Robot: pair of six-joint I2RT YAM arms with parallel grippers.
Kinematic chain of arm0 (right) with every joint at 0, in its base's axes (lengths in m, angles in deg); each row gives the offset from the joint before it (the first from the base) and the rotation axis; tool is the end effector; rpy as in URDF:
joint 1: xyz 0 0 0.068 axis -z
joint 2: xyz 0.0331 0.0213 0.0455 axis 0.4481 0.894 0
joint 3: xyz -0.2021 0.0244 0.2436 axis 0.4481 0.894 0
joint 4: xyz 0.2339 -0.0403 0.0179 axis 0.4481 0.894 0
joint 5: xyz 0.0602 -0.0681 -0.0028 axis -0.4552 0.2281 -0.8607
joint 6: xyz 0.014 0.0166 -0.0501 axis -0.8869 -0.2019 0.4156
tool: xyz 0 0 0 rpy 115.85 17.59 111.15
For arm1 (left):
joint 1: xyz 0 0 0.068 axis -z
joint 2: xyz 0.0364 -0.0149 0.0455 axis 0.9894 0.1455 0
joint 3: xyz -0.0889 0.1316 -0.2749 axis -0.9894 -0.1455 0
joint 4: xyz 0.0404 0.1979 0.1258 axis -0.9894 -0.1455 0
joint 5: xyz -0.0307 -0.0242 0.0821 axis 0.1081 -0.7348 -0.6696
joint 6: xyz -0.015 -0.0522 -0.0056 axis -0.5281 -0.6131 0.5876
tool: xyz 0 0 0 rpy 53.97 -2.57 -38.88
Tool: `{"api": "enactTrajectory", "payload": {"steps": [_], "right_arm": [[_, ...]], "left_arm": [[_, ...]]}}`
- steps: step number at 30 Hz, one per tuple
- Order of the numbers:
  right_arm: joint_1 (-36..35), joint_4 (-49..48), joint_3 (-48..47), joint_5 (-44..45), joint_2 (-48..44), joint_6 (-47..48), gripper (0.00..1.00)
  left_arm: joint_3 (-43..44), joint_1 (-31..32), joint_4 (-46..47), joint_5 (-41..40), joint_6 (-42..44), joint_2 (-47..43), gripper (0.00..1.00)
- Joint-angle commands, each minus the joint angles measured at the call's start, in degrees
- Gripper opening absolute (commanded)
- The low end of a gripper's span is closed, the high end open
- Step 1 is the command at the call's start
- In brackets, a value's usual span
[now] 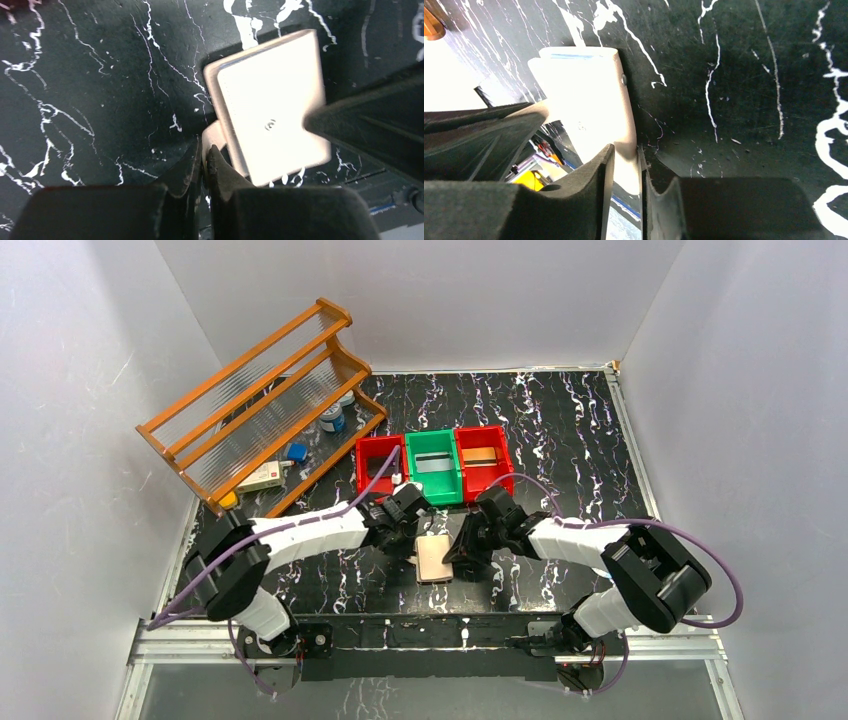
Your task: Take the credit cards out of the card holder
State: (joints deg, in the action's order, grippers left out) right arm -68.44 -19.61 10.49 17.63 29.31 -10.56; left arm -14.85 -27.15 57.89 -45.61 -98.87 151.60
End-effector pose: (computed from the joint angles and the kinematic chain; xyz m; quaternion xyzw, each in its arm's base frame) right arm 0.1618 0.1596 0.2037 0.1146 0.9252 0.3503 0.0898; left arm 0.1687 -0.2279 0.2495 0.1055 0.9593 -0.1404 0.2211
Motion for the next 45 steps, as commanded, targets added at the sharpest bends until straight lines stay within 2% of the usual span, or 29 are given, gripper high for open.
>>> {"api": "enactTrajectory", "payload": {"steps": [1,8,13,15,20,24,30,33,38,42,45], "right_arm": [[-0.25,3.09,-4.07,2.05,-1.33,2.39,0.34],[-0.24,9.98,-8.45,7.17,-2.2,4.35,0.44],[-0.27,15.12,-9.66,14.88,-6.28,4.26,0.61],[-0.21,18.26,-10.83,16.8,-7.05,4.54,0.64],[-0.2,21.86,-9.21,25.39,-14.71,0.97,0.77],[-0.27,21.95,-7.47,27.86,-18.83,-0.97,0.83],[-0.25,19.16,-5.02,28.23,-22.84,-2.35,0.84],[-0.22,16.84,-4.41,26.51,-23.18,-1.71,0.81],[-0.2,12.39,-3.67,21.79,-20.82,-1.4,0.75],[-0.22,8.78,-3.69,17.12,-17.48,-0.6,0.72],[-0.2,6.43,-4.05,13.72,-14.68,0.07,0.7]], "left_arm": [[-0.96,-0.3,-0.2,-2.72,2.48,-8.53,0.0],[-2.11,-0.81,1.7,0.45,4.98,-14.38,0.0],[-0.14,-0.87,2.09,6.42,7.9,-15.7,0.0],[1.23,-0.84,2.15,8.95,8.71,-16.0,0.0],[4.04,-0.81,3.81,16.04,10.55,-16.89,0.0],[5.33,-0.8,4.72,18.19,11.01,-17.34,0.0],[3.63,-0.81,2.99,11.26,9.46,-17.58,0.0],[1.75,-0.86,1.96,8.74,7.22,-17.86,0.0],[-2.33,-0.94,0.93,2.31,2.93,-20.19,0.0],[-3.7,-1.4,-3.58,-3.74,3.76,-20.82,0.0],[-5.25,-3.49,-4.73,-4.19,4.79,-21.58,0.0]]}}
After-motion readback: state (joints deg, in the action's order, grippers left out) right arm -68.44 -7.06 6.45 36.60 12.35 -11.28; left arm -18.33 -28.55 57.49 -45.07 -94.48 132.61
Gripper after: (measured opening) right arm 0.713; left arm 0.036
